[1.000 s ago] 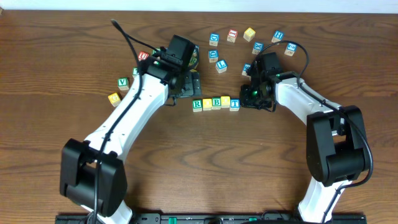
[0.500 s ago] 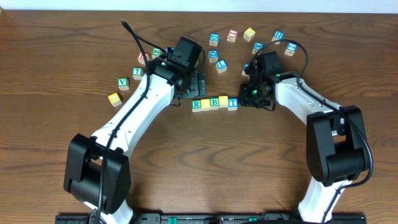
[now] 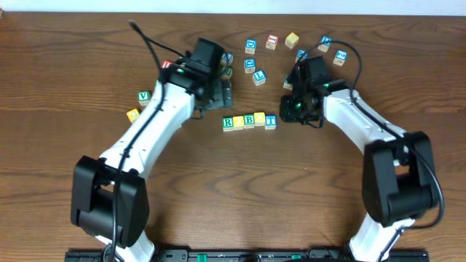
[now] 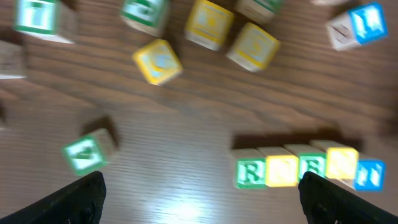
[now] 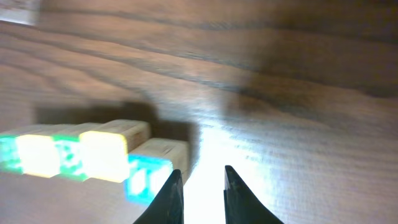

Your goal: Spell out ROBOT

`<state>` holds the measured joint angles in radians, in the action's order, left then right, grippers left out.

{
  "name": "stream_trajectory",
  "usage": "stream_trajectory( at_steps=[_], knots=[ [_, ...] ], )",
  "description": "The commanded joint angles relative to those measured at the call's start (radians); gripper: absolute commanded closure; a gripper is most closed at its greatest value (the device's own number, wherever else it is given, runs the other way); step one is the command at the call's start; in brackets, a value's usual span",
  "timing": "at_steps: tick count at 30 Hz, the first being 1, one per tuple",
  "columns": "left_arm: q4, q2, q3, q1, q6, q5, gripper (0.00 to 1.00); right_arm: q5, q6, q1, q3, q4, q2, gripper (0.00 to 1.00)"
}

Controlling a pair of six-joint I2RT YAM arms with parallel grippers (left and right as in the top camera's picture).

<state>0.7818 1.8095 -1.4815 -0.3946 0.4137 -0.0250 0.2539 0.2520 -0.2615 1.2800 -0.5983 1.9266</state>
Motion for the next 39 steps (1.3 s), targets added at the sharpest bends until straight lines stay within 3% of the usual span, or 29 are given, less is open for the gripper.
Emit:
stream_trajectory(
  at_steps=[1,14,39],
  knots=[
    [0.014,-0.043,-0.023,0.082,-0.016,-0.002,0.02,0.02,0.02,-0.026,0.036,-0.054,-0.077,0.85],
    [0.033,-0.018,-0.013,0.164,0.036,-0.002,0.03,-0.024,0.093,-0.178,0.031,-0.183,0.007,0.93],
    [0.032,-0.018,-0.013,0.164,0.037,-0.002,0.03,-0.167,0.064,-0.177,0.031,-0.122,0.049,0.94]
  ],
)
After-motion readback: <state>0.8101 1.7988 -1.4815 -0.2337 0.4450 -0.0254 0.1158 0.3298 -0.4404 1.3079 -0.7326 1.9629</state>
